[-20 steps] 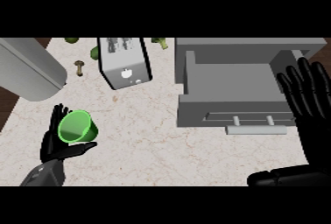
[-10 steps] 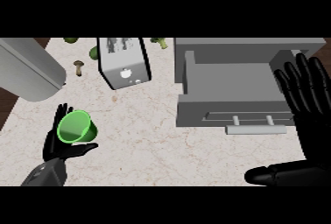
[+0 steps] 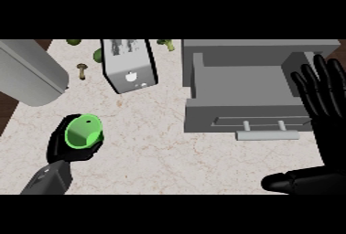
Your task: Pick up the cup, place it into the drawer and close the drawer
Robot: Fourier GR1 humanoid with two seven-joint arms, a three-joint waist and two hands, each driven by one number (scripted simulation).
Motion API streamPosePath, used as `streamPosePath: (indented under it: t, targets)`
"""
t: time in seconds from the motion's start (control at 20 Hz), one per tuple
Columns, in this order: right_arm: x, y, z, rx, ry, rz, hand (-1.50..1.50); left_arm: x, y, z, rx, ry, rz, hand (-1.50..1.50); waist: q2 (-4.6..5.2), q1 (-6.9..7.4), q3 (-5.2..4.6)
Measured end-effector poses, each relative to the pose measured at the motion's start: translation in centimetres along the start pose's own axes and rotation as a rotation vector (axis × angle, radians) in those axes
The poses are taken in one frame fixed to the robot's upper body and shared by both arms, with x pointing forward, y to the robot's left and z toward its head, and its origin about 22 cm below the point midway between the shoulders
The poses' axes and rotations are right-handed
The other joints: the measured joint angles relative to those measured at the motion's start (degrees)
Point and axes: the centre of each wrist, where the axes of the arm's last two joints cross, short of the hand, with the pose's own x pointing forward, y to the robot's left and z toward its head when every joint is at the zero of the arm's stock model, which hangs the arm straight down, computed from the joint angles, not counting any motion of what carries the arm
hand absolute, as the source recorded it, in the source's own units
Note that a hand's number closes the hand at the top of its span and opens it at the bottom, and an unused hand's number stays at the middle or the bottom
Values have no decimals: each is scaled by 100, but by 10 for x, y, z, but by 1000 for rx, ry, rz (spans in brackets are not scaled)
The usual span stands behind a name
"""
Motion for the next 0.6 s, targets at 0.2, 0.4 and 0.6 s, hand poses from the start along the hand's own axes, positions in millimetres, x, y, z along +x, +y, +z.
streamPosePath:
  t: [0.2,0.4,0.6]
  targets:
    - [0,-1,0,-2,-3,9,-150,-11,-13,8,15,-32,-15,150,-8,20,3]
    - [-1,-3,5,-3,-5,7,-150,-16,-20,14,24,-62,-24,150,-17,32,9]
    - [-2,-3,6,-4,0,11,-150,-15,-30,10,13,-112,-32,150,-26,60,10]
